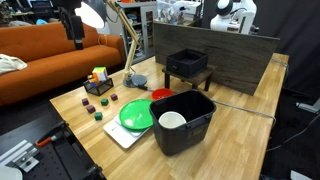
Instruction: Turn the bin clockwise
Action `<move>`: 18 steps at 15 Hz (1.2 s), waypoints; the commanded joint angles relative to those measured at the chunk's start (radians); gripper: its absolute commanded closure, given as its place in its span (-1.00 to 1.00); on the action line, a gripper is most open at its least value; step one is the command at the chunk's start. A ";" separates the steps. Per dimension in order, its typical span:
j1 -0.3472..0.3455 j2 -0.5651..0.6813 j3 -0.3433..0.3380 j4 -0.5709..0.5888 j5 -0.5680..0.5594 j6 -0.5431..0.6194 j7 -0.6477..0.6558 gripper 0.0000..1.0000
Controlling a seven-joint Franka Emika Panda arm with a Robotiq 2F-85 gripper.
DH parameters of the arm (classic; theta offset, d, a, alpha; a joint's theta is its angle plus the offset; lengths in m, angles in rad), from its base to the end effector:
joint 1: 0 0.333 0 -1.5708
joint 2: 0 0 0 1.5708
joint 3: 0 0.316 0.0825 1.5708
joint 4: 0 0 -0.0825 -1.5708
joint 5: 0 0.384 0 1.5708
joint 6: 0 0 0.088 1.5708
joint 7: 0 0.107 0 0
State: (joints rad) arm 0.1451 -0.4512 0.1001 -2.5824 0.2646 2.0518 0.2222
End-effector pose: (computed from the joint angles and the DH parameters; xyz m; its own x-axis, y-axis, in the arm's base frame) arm 0.3713 0.1068 0.4056 0.9858 -0.1098 -0.1268 -0.1290 -0.9795 -0.1549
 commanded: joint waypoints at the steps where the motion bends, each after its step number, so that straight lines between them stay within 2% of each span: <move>1: -0.057 -0.040 0.013 -0.040 -0.007 -0.032 0.115 -1.00; 6: -0.140 -0.101 0.007 -0.083 -0.052 -0.096 0.241 -1.00; 9: -0.187 -0.162 -0.015 -0.099 -0.078 -0.138 0.252 -1.00; 10: -0.173 -0.121 -0.006 -0.085 -0.064 -0.110 0.230 -1.00; 13: -0.189 -0.158 -0.011 -0.096 -0.068 -0.127 0.232 -1.00; 18: -0.200 -0.148 -0.012 -0.100 -0.073 -0.114 0.243 -1.00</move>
State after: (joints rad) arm -0.0349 -0.6100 0.0814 -2.6834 0.1925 1.9276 0.4595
